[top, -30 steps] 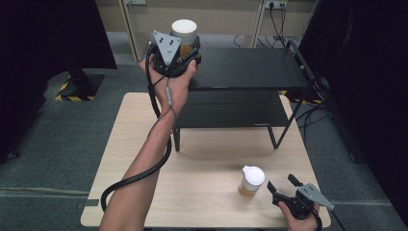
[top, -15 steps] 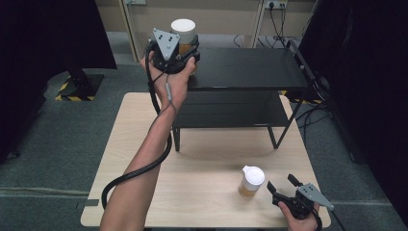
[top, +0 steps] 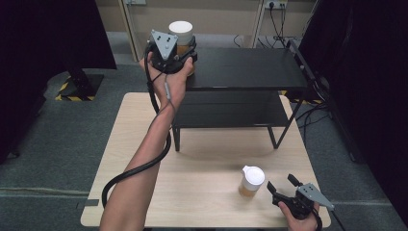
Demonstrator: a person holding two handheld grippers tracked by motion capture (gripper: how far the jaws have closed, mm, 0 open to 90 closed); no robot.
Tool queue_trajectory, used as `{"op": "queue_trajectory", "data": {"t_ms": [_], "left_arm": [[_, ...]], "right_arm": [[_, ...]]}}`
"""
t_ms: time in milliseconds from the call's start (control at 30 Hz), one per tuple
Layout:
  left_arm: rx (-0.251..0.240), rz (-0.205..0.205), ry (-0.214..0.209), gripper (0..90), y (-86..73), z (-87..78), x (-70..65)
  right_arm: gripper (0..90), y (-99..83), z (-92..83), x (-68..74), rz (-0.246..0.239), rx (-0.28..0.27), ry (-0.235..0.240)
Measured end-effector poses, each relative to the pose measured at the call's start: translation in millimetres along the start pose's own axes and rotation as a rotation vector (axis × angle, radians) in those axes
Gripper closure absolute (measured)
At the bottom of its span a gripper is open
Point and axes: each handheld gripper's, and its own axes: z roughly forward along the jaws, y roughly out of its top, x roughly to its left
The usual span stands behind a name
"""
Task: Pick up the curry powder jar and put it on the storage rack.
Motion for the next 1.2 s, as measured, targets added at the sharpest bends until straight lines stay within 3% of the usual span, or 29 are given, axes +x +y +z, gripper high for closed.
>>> {"op": "queue_trajectory", "data": {"t_ms": [300, 400, 533, 633, 1000, 1200], "left_arm": [[0.016, -0.031, -0.018, 32.2, 2.7, 1.6, 4.7], [0.032, -0.062, -0.029, 23.2, 5.8, 0.8, 5.6], [0.049, -0.021, -0.002, 16.7, 9.0, -5.1, -1.2], [0.052, -0.025, 0.015, 14.9, 9.0, -10.6, -2.9], [0.034, -0.022, -0.025, 14.5, 2.4, -34.1, 4.7], [0.013, -0.028, -0.028, 14.5, -4.3, -48.8, 6.4]], "right_arm": [[7.5, 0.2, 0.1, 0.1, 0.001, 0.001, -0.001], [7.3, 0.3, 0.2, 0.0, 0.002, 0.002, -0.002], [7.3, 0.4, 0.2, -0.2, 0.002, 0.002, -0.002], [7.3, 0.3, 0.1, -0.3, 0.004, 0.002, -0.002], [7.0, 0.8, 0.6, 0.5, -0.001, 0.005, -0.004], [7.1, 1.6, 0.9, 1.9, -0.008, 0.009, -0.007]]}}
